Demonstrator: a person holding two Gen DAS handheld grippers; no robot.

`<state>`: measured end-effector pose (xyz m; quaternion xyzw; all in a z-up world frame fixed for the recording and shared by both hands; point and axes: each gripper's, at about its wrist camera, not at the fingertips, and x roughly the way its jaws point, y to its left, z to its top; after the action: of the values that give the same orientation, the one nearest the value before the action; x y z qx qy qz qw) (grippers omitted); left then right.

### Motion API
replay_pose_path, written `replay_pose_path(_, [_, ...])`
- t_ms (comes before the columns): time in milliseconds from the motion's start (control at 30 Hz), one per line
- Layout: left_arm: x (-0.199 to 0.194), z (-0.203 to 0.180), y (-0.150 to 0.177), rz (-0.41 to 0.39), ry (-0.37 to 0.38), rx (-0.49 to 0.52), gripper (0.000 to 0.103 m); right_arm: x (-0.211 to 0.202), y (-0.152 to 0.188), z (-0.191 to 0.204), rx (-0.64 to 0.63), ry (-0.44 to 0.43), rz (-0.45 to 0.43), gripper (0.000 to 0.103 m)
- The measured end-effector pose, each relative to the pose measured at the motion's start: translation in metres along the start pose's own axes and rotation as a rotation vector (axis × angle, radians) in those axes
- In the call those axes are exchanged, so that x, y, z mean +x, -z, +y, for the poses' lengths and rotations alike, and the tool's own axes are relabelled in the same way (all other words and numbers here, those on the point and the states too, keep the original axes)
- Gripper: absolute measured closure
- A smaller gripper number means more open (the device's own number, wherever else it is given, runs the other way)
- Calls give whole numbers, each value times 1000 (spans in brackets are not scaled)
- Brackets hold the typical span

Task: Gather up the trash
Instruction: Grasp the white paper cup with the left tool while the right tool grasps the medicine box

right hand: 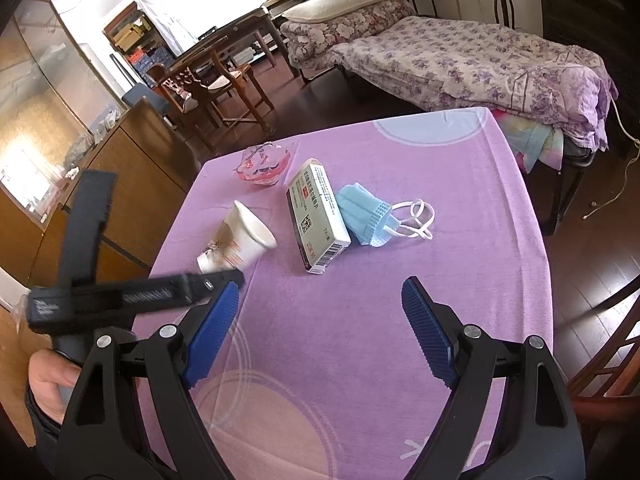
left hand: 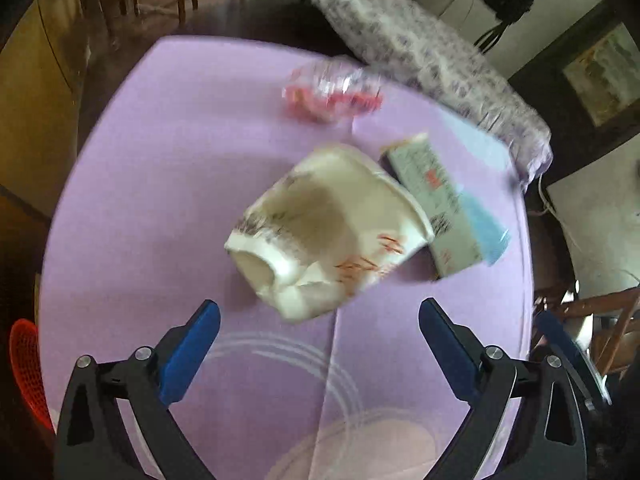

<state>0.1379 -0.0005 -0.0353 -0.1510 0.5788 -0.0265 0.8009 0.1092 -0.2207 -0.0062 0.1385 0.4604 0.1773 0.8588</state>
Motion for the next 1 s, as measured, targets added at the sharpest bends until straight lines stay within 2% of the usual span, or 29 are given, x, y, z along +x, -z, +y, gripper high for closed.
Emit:
replay_pose_path(33, [-5, -3, -3, -35, -23, 23, 6, 0, 0, 0, 0, 2, 0, 22])
replay_pose_path(133, [-7, -10, -11, -63, -64, 85, 6, 2, -1, -1, -1, 5, 7, 22])
replay_pose_path(433, [3, -34, -14, -46, -87, 323, 6, 7, -2, -3, -7, 6, 29, 22])
replay_pose_path(567, [17, -46, -14, -47, -154, 499, 6, 6, -2, -6, 1, 6, 27, 22])
replay_pose_path(667, [27, -47, -12, -28, -195, 570, 6, 6, -1, -6, 1, 7, 30, 22])
replay_pose_path(733, [36, -48, -12, -4, -186, 603, 6, 7, -1, -5, 1, 6, 34, 22])
replay_pose_path(833, [48, -49, -15, 19, -212, 610, 6, 9, -1, -3, -5, 7, 38, 22])
replay_pose_path(933, [55, -50, -19, 17, -198, 604, 6, 10, 0, -3, -7, 10, 43, 22])
replay_pose_path(967, [55, -50, -19, 9, -185, 600, 15, 10, 0, -3, -5, 12, 44, 22])
replay_pose_path(1000, [54, -49, -21, 7, -161, 584, 16, 10, -1, -4, -2, 13, 43, 22])
